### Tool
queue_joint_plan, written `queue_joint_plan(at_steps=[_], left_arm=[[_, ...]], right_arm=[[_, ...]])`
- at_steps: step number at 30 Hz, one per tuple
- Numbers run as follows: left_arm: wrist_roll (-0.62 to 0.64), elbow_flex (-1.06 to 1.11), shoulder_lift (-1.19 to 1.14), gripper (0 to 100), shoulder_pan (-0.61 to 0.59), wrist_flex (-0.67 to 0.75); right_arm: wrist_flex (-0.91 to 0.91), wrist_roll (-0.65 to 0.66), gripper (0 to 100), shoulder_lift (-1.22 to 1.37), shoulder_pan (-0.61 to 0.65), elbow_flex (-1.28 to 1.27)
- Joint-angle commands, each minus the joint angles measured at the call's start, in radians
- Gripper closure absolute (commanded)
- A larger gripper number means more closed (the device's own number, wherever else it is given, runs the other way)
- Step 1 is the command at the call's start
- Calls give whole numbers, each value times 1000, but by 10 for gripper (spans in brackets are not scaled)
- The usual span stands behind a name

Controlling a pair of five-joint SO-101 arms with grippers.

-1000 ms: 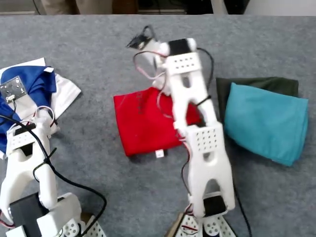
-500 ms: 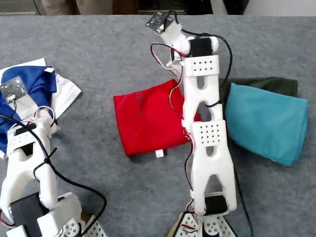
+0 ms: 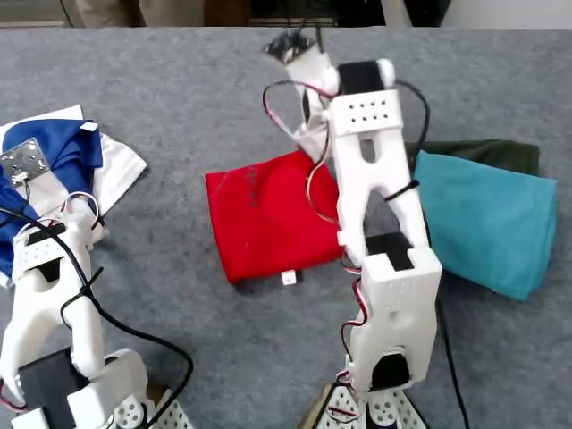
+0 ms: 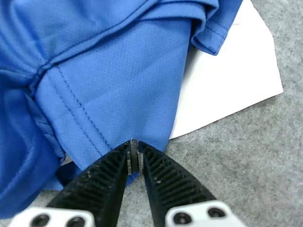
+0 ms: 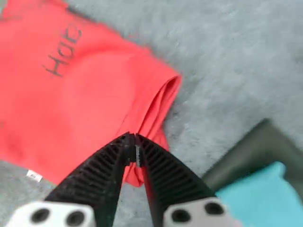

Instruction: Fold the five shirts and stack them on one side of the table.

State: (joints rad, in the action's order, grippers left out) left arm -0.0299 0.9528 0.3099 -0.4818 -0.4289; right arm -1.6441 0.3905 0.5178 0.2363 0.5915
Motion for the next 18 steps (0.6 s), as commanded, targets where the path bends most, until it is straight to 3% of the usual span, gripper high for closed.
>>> queue_joint_plan(at_steps=[1,11,18], left_arm=[[-11,-2,18,980,3,9],[-11,-2,18,980,5,9],[-11,-2,18,980,5,9]], right_arm=[[124,-12,990,-74,10,-93],[272,-9,990,159,-7,54],[212,-14,990,481,-73,346]])
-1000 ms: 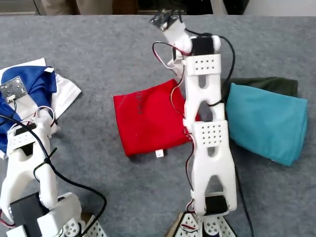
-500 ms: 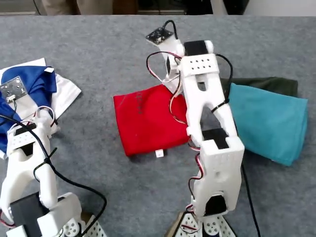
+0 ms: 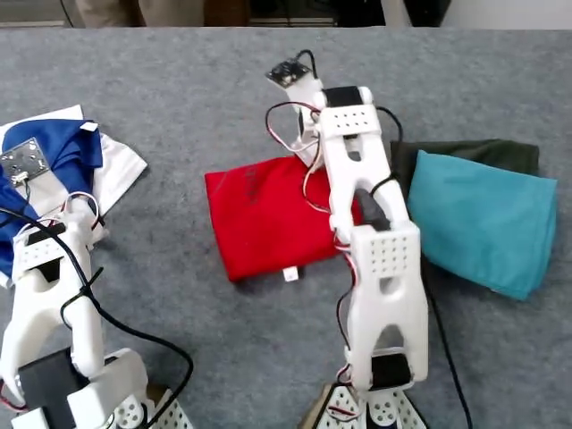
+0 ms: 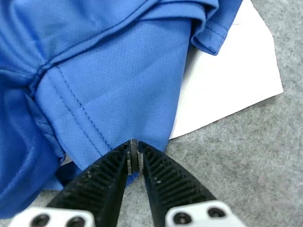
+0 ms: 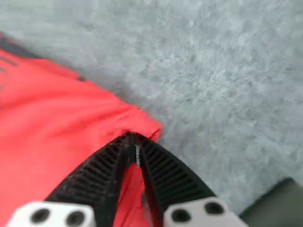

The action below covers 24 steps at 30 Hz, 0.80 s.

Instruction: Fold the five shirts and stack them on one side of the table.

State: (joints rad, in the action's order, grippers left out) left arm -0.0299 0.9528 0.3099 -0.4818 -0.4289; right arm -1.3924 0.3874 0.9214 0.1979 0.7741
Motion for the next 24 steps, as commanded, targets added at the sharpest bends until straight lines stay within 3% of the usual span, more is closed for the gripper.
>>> queue_joint_plan(at_steps=[1,9,12,16,24], left_arm=[[-11,-2,18,980,5,9],[-11,-2,18,980,5,9],[-11,-2,18,980,5,8],[-9,6,18,980,5,6],[-9,14,18,980,5,11]], right_arm=[[-80,-11,990,105,-35,228],[-387,-6,990,199,-28,756],[-397,-9,990,166,-12,809],[-397,-8,990,2,10,621],[-396,26,990,-559,13,-35]])
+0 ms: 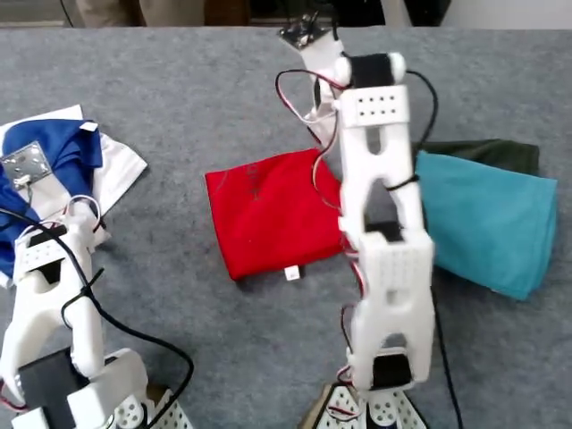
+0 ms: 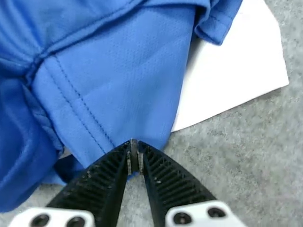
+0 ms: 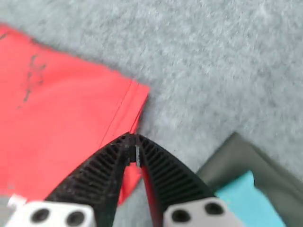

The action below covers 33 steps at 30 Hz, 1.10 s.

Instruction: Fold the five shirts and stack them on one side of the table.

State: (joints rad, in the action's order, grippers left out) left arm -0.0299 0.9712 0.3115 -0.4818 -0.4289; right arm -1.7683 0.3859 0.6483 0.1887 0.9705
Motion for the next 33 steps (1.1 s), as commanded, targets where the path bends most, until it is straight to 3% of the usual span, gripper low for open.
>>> queue_joint_plan(at_steps=[1,8,16,24,30,33], left_arm=[[-9,-5,16,980,5,12],[-11,-3,16,980,6,11],[-11,-3,16,980,5,9],[-11,-3,16,980,5,12],[-11,-5,16,980,5,12],[-11,-6,16,980,5,12]], right_arm=[[-20,60,990,-360,27,-315],[-18,193,990,-774,24,-816],[34,192,986,-1089,30,-1208],[189,-247,968,-1024,58,-1313],[210,-480,669,-819,136,-1222],[213,-529,592,-700,160,-1129]])
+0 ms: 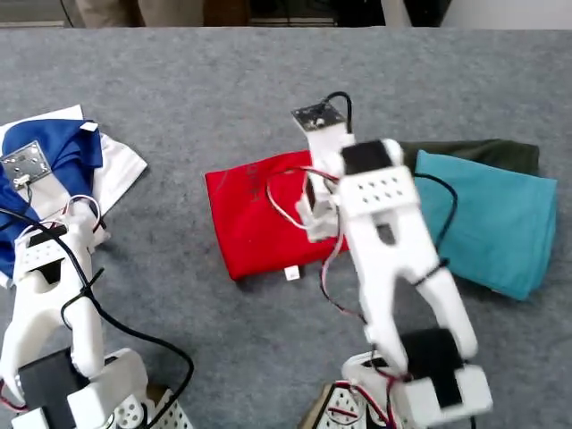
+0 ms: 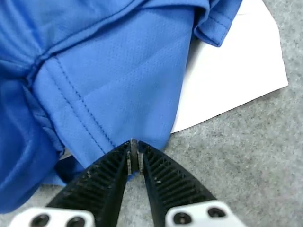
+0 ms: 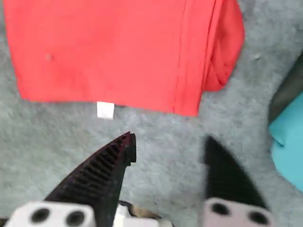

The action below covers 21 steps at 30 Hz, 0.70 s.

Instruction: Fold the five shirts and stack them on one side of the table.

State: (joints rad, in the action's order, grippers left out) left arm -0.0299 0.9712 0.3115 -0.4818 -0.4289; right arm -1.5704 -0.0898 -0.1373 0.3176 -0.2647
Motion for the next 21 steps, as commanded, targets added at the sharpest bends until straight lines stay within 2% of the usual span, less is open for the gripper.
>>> queue_joint_plan(at_steps=[1,11,15,21], left_arm=[[-11,-6,16,980,5,12],[-11,-6,16,980,5,12],[-11,-6,16,980,5,12],[-11,-9,16,980,5,12]], right_arm=[[17,-66,592,127,35,140],[17,-98,591,579,5,489],[15,-98,591,725,1,562],[18,-98,591,852,-88,622]])
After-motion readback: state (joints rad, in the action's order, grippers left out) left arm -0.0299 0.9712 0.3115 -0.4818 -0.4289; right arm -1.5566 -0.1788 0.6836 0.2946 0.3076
